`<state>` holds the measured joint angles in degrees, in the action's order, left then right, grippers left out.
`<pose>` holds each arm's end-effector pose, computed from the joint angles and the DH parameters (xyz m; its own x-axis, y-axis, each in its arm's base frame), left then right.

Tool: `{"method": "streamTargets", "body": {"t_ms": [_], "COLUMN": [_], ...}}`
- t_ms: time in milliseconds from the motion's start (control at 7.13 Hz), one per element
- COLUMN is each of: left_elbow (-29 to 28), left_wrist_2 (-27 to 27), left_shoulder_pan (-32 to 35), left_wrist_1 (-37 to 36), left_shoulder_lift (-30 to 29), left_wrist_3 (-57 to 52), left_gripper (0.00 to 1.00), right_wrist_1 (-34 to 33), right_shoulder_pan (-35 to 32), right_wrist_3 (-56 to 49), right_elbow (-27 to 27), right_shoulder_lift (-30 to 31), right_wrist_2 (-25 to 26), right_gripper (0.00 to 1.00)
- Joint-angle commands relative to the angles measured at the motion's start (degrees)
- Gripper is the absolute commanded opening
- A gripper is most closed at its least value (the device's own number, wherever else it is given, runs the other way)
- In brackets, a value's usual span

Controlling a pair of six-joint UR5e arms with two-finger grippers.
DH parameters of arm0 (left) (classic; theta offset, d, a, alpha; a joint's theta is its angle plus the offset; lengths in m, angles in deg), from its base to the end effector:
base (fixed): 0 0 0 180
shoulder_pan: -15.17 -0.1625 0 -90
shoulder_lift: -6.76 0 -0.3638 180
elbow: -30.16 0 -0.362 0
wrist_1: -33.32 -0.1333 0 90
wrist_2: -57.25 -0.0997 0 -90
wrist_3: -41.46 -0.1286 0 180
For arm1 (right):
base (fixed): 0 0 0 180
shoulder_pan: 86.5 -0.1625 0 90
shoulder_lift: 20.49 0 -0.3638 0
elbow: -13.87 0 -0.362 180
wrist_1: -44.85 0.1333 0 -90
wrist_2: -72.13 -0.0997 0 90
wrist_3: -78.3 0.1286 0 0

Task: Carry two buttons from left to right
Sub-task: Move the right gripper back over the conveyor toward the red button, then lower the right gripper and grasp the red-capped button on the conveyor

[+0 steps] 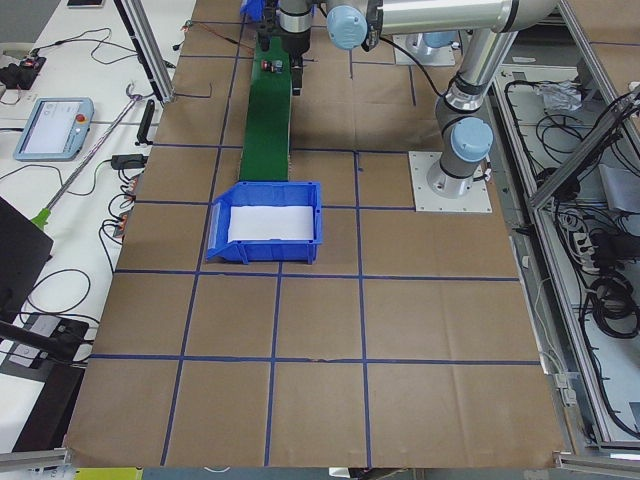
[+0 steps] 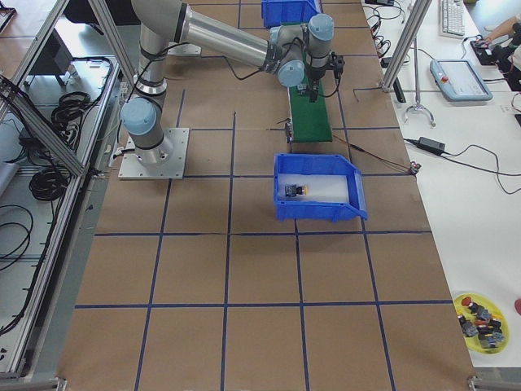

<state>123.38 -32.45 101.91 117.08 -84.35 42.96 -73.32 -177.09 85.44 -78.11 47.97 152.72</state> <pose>-0.1069 -0.4788 0.3737 -0.9965 -0.0828 0.0061 -0.0830 0.9960 -0.0332 0.1602 -0.5735 0.2381 -0.9800 0.1006 -0.1718 0.1124 0.9918 -0.0602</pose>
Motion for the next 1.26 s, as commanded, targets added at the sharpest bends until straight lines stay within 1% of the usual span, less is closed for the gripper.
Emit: {"method": "streamTargets", "body": {"t_ms": [0, 701, 842, 1122], "left_elbow": [0.0, 0.1, 0.1, 0.2], "left_wrist_2": [0.1, 0.3, 0.2, 0.3], "left_shoulder_pan": [0.0, 0.0, 0.0, 0.0], "left_wrist_1": [0.0, 0.0, 0.0, -0.1], "left_shoulder_lift": [0.1, 0.1, 0.1, 0.1], "left_wrist_3": [0.0, 0.0, 0.0, 0.0], "left_gripper": [1.00, 1.00, 1.00, 1.00], "right_wrist_1": [-0.1, -0.4, -3.5, -3.9], "right_shoulder_pan": [-1.0, -2.0, -2.9, -3.0], "right_wrist_3": [0.2, 1.0, 1.0, 1.0], "right_elbow": [0.1, 0.3, 0.1, 0.1], "right_shoulder_lift": [-0.7, -3.1, -3.9, -5.5], "right_wrist_2": [0.0, -0.1, 0.4, 4.3], "right_gripper": [1.00, 0.99, 0.99, 0.99]}}
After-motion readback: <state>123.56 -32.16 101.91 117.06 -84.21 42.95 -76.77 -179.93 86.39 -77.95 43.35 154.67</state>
